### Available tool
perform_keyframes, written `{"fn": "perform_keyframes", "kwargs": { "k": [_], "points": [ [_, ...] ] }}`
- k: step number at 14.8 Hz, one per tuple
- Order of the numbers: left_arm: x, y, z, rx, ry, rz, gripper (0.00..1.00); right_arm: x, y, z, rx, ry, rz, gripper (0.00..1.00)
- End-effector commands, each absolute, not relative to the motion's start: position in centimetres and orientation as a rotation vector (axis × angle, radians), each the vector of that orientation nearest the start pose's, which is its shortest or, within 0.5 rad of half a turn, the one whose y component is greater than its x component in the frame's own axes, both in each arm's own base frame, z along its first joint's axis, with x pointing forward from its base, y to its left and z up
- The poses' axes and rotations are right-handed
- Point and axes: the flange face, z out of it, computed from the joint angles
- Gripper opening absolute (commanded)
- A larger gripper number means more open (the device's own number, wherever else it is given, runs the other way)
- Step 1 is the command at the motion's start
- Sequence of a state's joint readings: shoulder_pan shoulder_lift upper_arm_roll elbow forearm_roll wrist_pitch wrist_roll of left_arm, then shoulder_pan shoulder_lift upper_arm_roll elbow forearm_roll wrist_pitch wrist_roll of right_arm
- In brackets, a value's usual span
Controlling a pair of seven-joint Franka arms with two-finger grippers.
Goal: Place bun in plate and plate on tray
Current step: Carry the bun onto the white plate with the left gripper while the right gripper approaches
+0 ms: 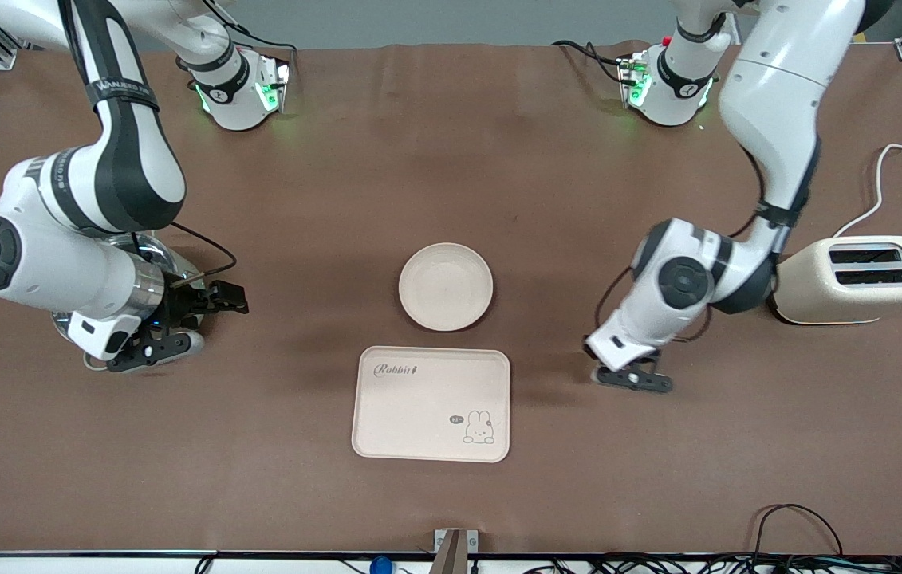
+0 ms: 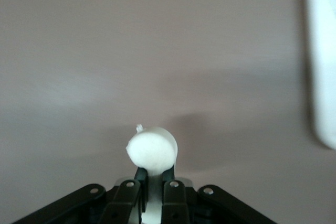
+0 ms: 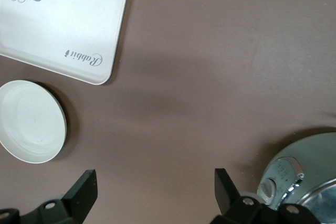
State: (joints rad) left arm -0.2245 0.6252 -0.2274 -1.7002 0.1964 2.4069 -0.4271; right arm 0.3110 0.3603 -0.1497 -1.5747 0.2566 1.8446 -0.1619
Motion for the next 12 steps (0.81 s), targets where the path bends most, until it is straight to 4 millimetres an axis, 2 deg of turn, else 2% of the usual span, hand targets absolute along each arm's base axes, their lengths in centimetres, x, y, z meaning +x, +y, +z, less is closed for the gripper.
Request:
{"fn": "perform_keyframes", "kwargs": {
  "k": [1, 2, 4, 7, 8, 9, 10, 12],
  "points": [
    [59.0, -35.9, 25.3, -3.176, -0.007, -0.147, 0.13, 64.2, 15.7, 42.0, -2.910, -0.399, 0.139, 0.97],
    [57.4, -38.8, 24.6, -3.183, -0.080, -0.130, 0.13, 64.1, 16.5, 41.3, -2.911, -0.416, 0.159, 0.97],
    [54.6, -44.5, 25.0, -3.206, -0.204, -0.142, 0.13, 63.5, 18.1, 40.6, -2.908, -0.446, 0.181, 0.97],
    [50.7, -49.5, 24.8, -3.217, -0.389, -0.109, 0.13, 62.8, 20.5, 38.7, -2.886, -0.470, 0.235, 0.97],
    [49.6, -50.6, 24.2, -3.208, -0.435, -0.090, 0.25, 62.9, 20.7, 37.8, -2.879, -0.463, 0.252, 0.97],
    [49.0, -51.0, 23.6, -3.199, -0.466, -0.082, 0.58, 62.8, 21.0, 37.0, -2.871, -0.458, 0.272, 0.97],
    [48.8, -51.2, 23.1, -3.199, -0.444, -0.094, 1.00, 62.8, 21.3, 36.4, -2.863, -0.454, 0.286, 0.97],
    [48.1, -51.8, 22.9, -3.199, -0.440, -0.085, 1.00, 62.4, 21.6, 34.9, -2.836, -0.428, 0.336, 0.97]
  ]
}}
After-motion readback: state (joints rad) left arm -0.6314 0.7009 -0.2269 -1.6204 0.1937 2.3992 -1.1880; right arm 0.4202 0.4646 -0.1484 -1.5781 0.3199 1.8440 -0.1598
